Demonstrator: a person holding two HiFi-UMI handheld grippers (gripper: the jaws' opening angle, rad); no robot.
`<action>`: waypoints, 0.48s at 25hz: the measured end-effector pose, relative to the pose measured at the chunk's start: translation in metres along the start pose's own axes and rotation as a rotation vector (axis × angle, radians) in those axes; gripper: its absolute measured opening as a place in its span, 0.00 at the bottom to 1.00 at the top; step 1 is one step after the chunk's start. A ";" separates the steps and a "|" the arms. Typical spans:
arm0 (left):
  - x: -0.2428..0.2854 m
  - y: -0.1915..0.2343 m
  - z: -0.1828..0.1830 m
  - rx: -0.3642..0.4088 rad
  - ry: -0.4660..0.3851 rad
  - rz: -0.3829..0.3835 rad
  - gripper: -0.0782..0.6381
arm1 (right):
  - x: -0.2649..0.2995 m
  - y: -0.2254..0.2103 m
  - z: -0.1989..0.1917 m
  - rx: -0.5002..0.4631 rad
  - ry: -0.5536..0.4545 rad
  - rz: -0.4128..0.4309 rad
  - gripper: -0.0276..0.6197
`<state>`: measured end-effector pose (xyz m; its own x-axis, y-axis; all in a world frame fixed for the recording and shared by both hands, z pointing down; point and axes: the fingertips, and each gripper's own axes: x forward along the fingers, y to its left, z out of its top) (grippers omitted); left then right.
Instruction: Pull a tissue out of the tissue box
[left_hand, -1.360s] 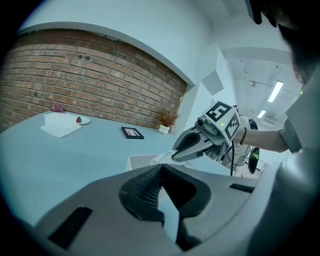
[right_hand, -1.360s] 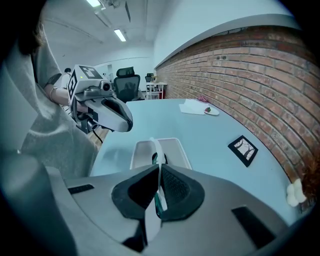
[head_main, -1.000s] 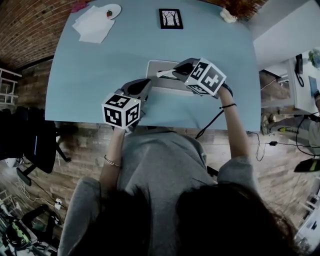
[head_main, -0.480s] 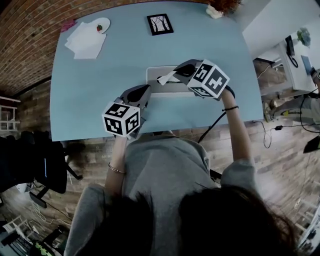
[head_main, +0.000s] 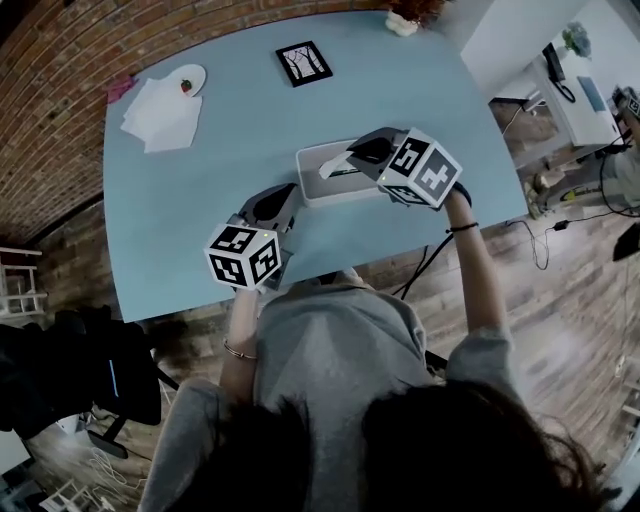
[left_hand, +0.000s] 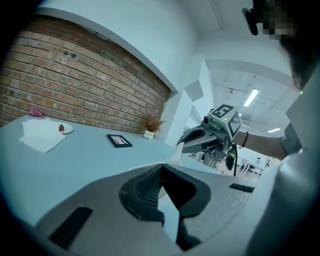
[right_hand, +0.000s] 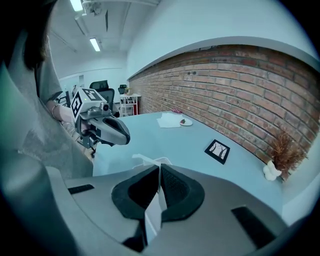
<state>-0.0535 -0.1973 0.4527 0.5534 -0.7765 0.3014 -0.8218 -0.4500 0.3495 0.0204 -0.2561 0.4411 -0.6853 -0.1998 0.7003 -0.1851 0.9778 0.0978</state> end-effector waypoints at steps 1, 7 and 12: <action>-0.001 0.001 0.001 0.003 0.000 -0.008 0.11 | 0.000 0.001 0.002 0.006 -0.001 -0.011 0.05; -0.008 0.005 0.008 0.024 0.000 -0.056 0.11 | -0.007 0.005 0.013 0.048 -0.022 -0.073 0.05; -0.012 0.003 0.017 0.036 -0.013 -0.092 0.11 | -0.014 0.007 0.015 0.087 -0.045 -0.126 0.05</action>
<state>-0.0650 -0.1969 0.4349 0.6249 -0.7370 0.2576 -0.7722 -0.5349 0.3430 0.0180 -0.2478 0.4209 -0.6831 -0.3252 0.6540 -0.3308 0.9360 0.1199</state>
